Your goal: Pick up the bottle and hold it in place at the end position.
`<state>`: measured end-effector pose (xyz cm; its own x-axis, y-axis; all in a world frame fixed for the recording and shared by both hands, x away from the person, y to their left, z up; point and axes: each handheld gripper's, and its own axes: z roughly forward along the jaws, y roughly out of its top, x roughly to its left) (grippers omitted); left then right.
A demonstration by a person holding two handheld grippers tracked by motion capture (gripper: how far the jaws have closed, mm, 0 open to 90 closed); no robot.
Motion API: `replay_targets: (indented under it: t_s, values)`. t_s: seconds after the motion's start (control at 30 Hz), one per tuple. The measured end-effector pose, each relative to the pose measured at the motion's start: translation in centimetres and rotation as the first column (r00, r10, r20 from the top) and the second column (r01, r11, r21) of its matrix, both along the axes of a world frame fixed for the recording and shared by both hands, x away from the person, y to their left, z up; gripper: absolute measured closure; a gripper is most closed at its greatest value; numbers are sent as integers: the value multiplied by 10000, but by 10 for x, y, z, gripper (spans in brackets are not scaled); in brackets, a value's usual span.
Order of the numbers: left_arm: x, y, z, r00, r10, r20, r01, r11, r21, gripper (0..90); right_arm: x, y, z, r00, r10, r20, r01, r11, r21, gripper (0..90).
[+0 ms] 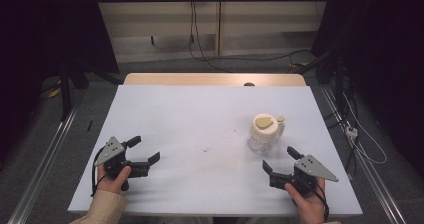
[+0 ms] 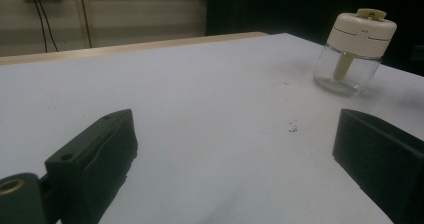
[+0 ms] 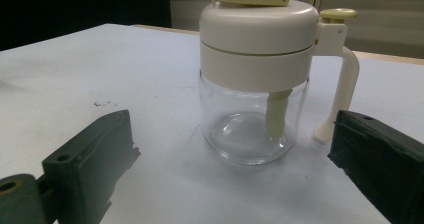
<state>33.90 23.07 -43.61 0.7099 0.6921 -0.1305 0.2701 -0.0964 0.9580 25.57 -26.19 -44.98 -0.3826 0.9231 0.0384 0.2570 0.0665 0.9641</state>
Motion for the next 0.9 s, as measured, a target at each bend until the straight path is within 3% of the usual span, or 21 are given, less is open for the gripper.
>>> replay_targets:
  t_s: [0.5, 0.9]
  values:
    - [0, -1, 1, 10000, -86, 41, 86, 10000, -44, 38, 6, 0, 1, 9998, -181, 33, 181, 9998, -41, 35]
    - [0, -2, 1, 9999, -135, 17, 135, 9999, 41, 38, 22, 3, 4, 9994, -323, 128, 325, 9994, -136, 40]
